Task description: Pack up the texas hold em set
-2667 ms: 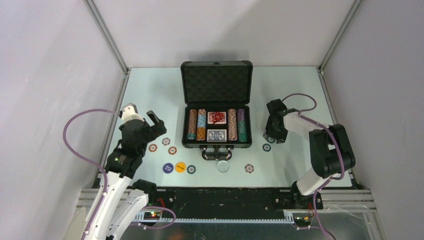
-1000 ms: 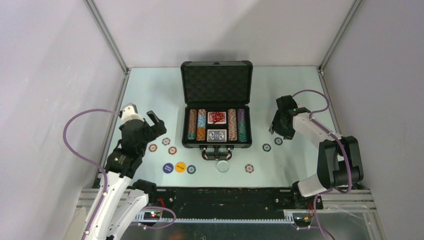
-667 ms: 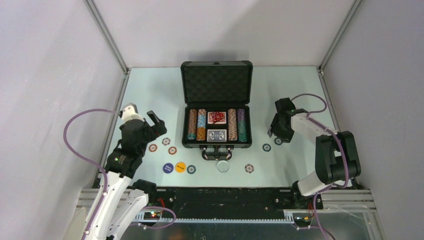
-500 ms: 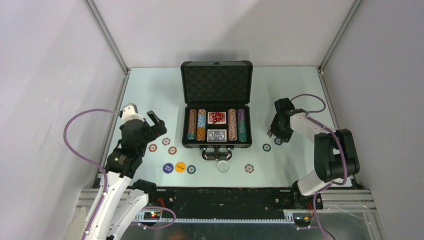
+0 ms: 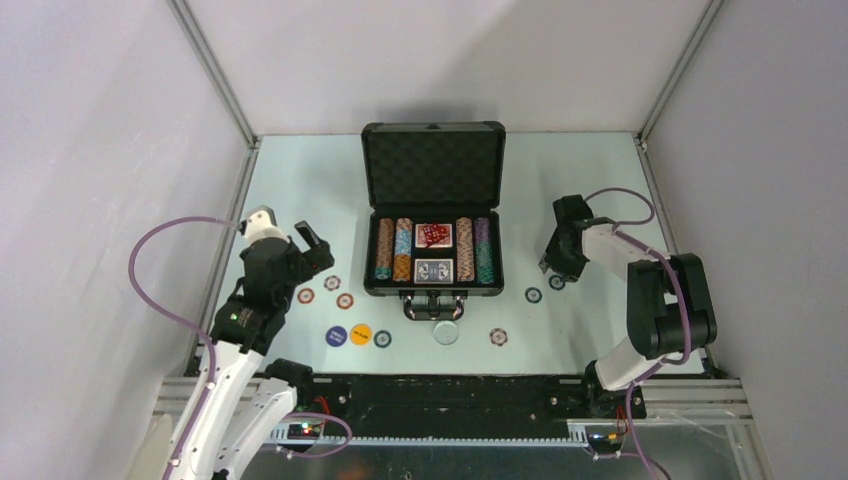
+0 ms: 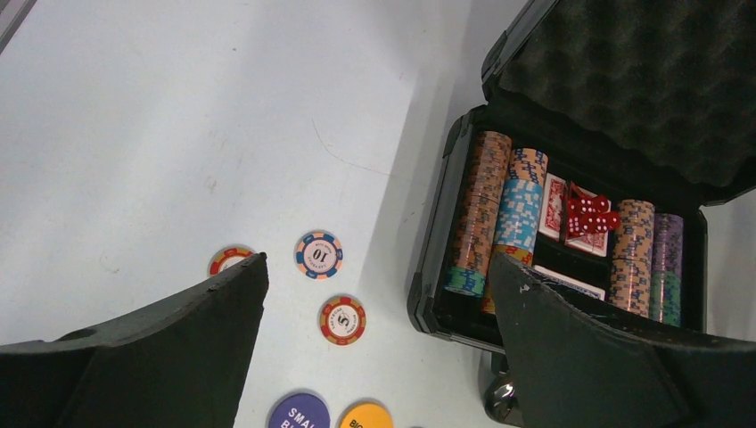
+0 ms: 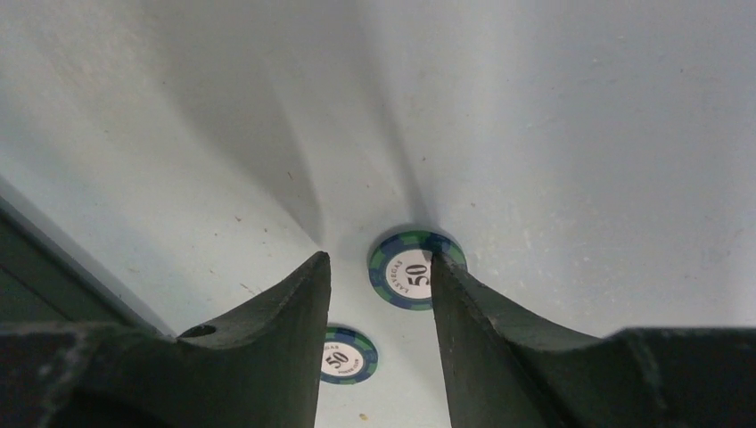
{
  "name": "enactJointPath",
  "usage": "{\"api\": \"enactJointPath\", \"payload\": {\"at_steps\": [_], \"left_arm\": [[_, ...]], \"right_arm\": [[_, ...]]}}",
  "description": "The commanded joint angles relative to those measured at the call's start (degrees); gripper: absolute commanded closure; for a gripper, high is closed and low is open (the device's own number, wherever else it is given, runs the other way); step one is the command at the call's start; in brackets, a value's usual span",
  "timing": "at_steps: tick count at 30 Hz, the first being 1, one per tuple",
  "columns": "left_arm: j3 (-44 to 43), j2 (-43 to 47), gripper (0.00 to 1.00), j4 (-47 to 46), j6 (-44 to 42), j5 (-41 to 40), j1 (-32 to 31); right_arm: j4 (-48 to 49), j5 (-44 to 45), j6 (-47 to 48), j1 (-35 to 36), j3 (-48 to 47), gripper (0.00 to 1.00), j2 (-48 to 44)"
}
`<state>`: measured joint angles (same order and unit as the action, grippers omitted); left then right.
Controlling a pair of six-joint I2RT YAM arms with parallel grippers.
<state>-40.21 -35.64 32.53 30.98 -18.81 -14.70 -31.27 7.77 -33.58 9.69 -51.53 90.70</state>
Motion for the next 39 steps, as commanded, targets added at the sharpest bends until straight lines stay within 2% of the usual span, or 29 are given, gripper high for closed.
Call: {"api": "enactJointPath", "payload": {"at_steps": [1,16,27,32,39], "left_arm": [[-2.43,0.05,0.02,-0.81,-1.09,0.73,0.48],[-2.33,0.21,0.02,-0.78,-1.18,0.77,0.64],[-2.49,-0.02,0.02,-0.8,-1.23,1.11,0.67],[-2.53,-0.12,0.02,-0.76,-1.2,1.35,0.72],[-2.65,-0.37,0.02,-0.78,-1.22,1.57,0.79]], "right_arm": [[1.39,-1.41,0.61,0.51,-0.06,0.51,2.05],[1.22,0.69,-2.72,10.12,-0.06,0.51,3.38],[-0.22,2.67,-2.35,4.87,-0.06,0.5,-7.26],[-2.05,2.21,-1.89,1.01,-0.04,0.5,-5.53],[-0.55,0.47,-2.64,0.41,1.77,0.5,-4.13]]}}
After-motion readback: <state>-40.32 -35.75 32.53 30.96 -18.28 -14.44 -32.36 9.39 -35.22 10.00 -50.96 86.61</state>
